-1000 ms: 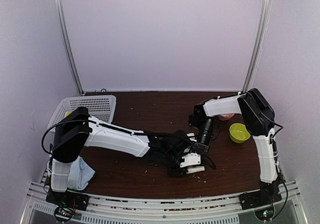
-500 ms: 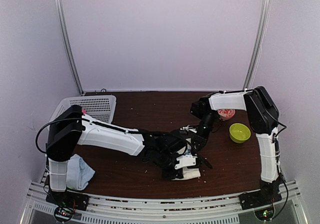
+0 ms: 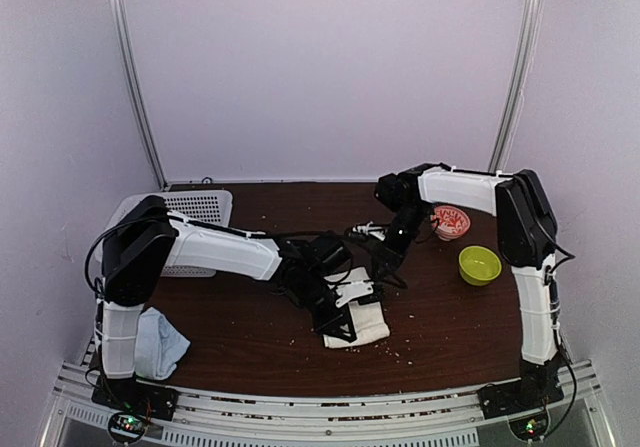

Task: Roll the towels
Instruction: Roll the towel at the center of the board.

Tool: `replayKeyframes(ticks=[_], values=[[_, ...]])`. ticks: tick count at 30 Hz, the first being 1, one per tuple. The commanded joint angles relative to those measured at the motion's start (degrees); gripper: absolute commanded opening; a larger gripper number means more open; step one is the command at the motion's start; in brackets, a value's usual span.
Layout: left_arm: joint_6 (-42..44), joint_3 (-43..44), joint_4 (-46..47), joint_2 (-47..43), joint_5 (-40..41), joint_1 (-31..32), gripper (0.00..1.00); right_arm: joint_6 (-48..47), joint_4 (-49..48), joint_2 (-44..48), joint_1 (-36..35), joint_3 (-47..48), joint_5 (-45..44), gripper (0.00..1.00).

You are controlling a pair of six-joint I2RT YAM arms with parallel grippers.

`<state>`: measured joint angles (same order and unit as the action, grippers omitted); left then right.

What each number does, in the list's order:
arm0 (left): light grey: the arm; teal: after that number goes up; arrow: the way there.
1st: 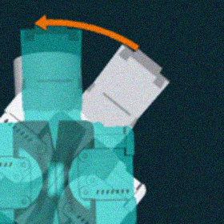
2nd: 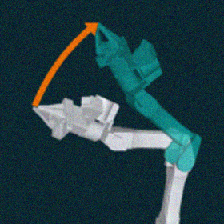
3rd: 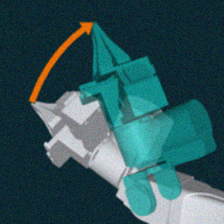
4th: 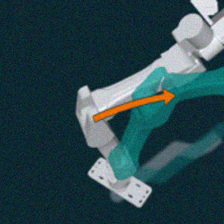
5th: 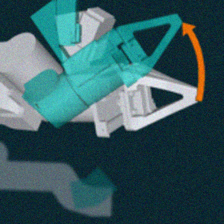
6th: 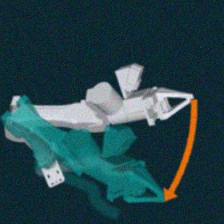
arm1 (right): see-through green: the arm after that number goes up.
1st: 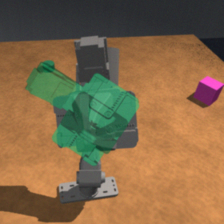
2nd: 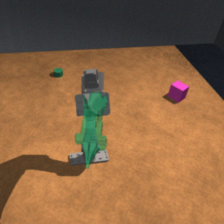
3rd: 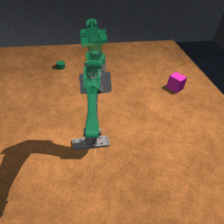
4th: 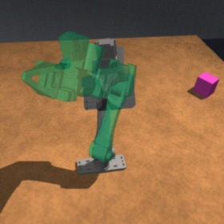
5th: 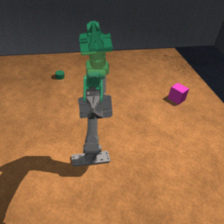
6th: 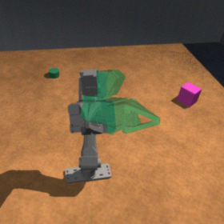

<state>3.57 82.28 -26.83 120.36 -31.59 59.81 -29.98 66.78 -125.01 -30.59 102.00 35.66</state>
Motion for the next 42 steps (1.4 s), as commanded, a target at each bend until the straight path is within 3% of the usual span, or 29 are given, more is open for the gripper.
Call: replayKeyframes(ticks=[1,5,8,11,13,17,24,28,32,42], values=[[-4.40,4.96,-2.40,4.86,-11.47,-2.28,0.00,1.20,1.86,12.34,5.51,7.60,0.11,0.23],[-7.86,10.96,-6.03,10.43,-20.68,-3.79,0.00,-3.39,0.34,23.87,8.04,7.21,4.01,0.25],[-8.93,13.38,-7.53,13.27,-19.93,-3.95,0.00,-8.36,0.27,32.10,6.90,1.43,8.36,0.29],[-10.00,14.19,-7.97,15.45,-21.76,-4.50,0.00,-19.71,5.58,38.04,3.02,-5.32,14.99,0.30],[-10.96,14.39,-7.98,16.58,-22.49,-4.77,0.00,-22.02,5.75,41.53,-1.70,-11.09,13.47,0.31],[-11.44,14.27,-7.98,17.66,-22.04,-5.02,0.00,-19.89,-0.96,46.28,-11.44,-23.35,2.46,0.31],[-11.34,14.22,-7.98,18.29,-21.91,-5.61,0.00,-13.85,-23.17,47.01,-20.67,-42.36,-15.70,0.34],[-11.56,14.14,-7.98,18.77,-22.41,-5.58,0.00,-14.04,-30.83,43.71,-22.59,-46.75,-21.01,0.36],[-11.60,13.97,-7.98,18.54,-22.68,-5.58,0.00,-15.47,-35.13,41.00,-23.93,-49.03,-21.80,0.42],[-11.22,13.37,-7.97,18.31,-21.93,-5.58,0.00,-17.59,-40.36,33.73,-25.93,-51.68,-23.18,0.41]])
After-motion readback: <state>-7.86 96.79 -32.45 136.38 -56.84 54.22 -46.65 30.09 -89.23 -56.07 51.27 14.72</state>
